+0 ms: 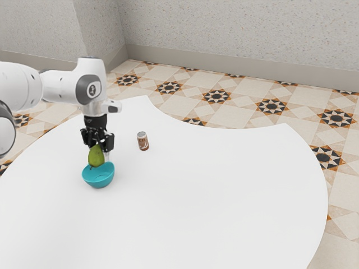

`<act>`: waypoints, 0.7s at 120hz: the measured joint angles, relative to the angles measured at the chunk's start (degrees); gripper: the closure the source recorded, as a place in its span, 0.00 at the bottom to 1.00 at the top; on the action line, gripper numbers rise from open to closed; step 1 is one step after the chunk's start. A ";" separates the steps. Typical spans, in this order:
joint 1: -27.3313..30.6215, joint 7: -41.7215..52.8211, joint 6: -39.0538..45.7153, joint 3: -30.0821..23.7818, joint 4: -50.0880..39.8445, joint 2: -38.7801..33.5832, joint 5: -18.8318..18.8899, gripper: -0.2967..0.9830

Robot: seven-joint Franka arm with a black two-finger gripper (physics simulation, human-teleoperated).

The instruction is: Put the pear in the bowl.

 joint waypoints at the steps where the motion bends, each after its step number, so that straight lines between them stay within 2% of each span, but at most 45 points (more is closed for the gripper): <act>1: -0.01 -0.01 -0.20 0.03 -0.06 -0.11 0.01 0.66; 42: -0.08 -0.16 -5.33 -0.03 -1.14 1.67 0.18 0.67; 61: -0.17 0.19 -6.20 0.04 -0.90 2.03 -0.43 0.45; 84: -0.19 0.71 -6.90 0.02 -0.83 1.59 -1.06 0.32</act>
